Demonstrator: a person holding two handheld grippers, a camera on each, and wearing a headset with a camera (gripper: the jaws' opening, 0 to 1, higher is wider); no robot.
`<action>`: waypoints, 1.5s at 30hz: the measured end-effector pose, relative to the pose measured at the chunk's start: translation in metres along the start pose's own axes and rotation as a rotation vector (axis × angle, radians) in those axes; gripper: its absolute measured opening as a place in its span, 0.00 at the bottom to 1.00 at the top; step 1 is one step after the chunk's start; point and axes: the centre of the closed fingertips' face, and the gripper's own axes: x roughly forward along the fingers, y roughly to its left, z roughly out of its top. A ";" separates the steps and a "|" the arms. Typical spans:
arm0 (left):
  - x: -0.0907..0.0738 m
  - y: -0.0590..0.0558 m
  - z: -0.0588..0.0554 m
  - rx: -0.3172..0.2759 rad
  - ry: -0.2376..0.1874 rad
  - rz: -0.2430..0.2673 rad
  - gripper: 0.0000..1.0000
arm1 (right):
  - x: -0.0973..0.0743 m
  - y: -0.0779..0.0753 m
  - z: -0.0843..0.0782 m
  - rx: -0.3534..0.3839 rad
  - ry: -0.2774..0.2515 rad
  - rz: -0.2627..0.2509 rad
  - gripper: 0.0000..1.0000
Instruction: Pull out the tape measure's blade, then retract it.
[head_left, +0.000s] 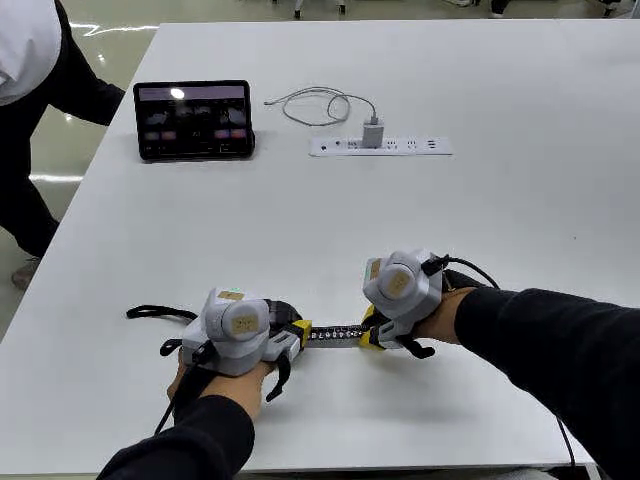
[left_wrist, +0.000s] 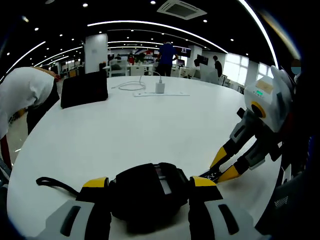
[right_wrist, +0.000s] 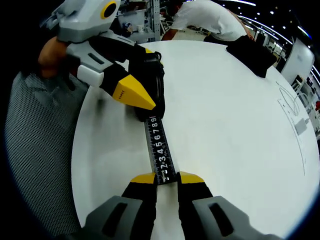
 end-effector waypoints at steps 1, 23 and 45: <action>0.000 0.000 0.000 -0.001 0.000 -0.002 0.59 | 0.000 0.000 0.001 -0.002 -0.002 0.001 0.11; 0.000 0.000 0.000 -0.003 0.000 -0.010 0.59 | 0.014 0.004 0.024 -0.018 -0.071 0.019 0.11; 0.001 0.000 0.000 -0.013 0.001 -0.012 0.59 | 0.020 0.008 0.033 -0.015 -0.086 0.022 0.11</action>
